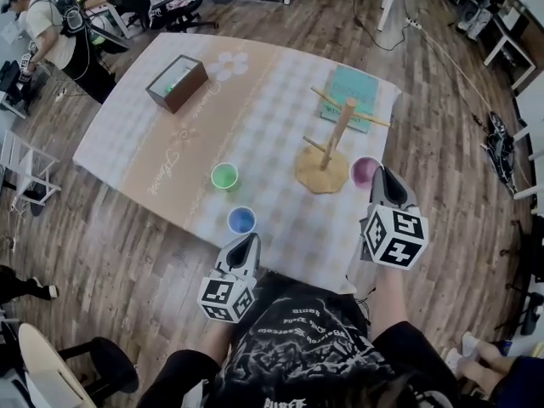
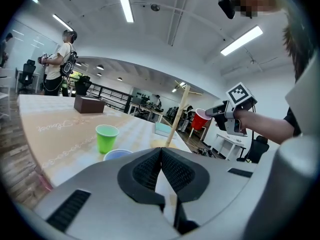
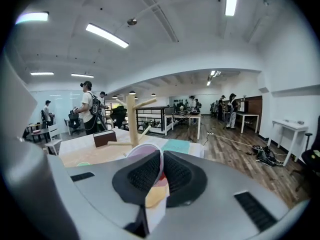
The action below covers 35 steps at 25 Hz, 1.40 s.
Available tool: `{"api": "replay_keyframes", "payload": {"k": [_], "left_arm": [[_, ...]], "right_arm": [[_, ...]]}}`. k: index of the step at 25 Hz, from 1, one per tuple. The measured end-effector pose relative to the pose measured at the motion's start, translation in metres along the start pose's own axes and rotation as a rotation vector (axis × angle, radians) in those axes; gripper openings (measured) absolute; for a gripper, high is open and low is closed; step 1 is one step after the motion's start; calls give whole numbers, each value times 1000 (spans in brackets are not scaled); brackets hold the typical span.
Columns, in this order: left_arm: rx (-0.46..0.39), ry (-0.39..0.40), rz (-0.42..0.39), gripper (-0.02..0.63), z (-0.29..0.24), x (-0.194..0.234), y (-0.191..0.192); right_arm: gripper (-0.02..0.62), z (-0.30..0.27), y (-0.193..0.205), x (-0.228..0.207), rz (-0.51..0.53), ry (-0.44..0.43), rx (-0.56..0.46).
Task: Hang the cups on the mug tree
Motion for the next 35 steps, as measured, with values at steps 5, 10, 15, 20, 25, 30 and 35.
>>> {"api": "replay_keyframes", "payload": {"k": [5,10,15,20,25,30,35], "left_arm": [[1,15,-3,20,-2,0,-1],[-2,26,-12,20,-4,1,-2],[-8,29,-17,20,-4,2,-4],[-12,32,-11,20,-3,3,-4],[-14,30,-7,20,-3,2,-5],[-14,29,-1,20,0,1,-5],[-7,24,-7,20,2,3,-2]], "right_arm": [[32,4,-22,-6,25,76,-59],[32,8,-47,-6,80,150,-135],[32,9,-65,0,146,203,-193],[32,11,-75,9,208,236,-229],[32,13,-82,13,245,271,-253],[32,17,-86,22,341,326,-280],[32,14,-87,34,416,365,-301]]}}
Point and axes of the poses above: the fingertips, and each gripper's own axes: z backward along the fingers, x to its left, y out of its underside, the point moved 6 cm from there along z, backward along the fingers, and after that the axes turned 10 degrees about -z, right-handed, at the moved point
